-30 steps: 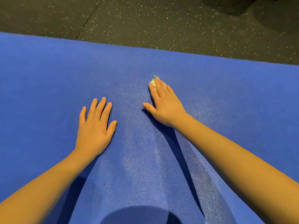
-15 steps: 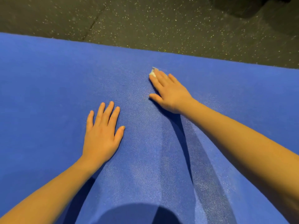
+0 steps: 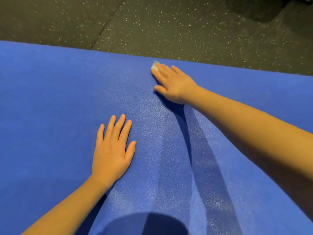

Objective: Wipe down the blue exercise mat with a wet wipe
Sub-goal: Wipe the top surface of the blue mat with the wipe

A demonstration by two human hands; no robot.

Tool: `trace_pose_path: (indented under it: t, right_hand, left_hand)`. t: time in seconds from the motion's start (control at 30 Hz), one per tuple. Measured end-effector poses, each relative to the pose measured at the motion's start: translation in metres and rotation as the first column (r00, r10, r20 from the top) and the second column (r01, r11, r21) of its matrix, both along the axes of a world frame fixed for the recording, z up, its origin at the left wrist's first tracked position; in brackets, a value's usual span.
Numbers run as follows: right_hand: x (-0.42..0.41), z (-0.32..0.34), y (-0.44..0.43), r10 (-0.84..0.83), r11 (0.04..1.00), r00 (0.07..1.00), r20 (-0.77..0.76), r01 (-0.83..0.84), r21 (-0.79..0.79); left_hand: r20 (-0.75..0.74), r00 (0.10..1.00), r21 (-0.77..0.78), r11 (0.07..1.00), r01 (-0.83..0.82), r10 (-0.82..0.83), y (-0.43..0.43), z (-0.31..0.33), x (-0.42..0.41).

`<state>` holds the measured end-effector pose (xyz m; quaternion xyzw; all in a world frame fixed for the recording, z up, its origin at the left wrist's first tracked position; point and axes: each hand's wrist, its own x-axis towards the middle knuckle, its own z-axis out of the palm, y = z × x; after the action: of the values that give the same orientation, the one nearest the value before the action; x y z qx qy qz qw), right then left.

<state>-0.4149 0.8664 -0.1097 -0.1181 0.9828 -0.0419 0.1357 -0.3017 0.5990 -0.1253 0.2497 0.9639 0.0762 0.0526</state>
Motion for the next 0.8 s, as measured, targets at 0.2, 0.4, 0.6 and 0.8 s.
trace_pose_path:
  t: [0.2, 0.4, 0.6, 0.8]
  right_hand:
    - [0.000, -0.001, -0.034, -0.265, 0.958, 0.964, 0.012, 0.264, -0.110]
    - [0.034, 0.000, -0.009, -0.086, 0.996, 0.996, -0.015, 0.086, 0.001]
    - [0.072, -0.002, -0.059, -0.056, 0.992, 0.998, -0.005, 0.055, -0.113]
    - [0.080, -0.002, -0.044, -0.206, 0.977, 0.979, -0.004, 0.205, -0.062]
  left_hand:
    - [0.010, 1.000, 0.015, 1.000, -0.007, 0.007, 0.000, 0.001, -0.001]
    - [0.009, 1.000, 0.025, 1.000, -0.008, 0.007, -0.001, 0.001, -0.001]
    - [0.007, 1.000, 0.005, 1.000, -0.006, 0.006, -0.001, 0.000, -0.002]
    - [0.029, 1.000, 0.047, 0.999, -0.002, 0.001, -0.002, 0.000, -0.004]
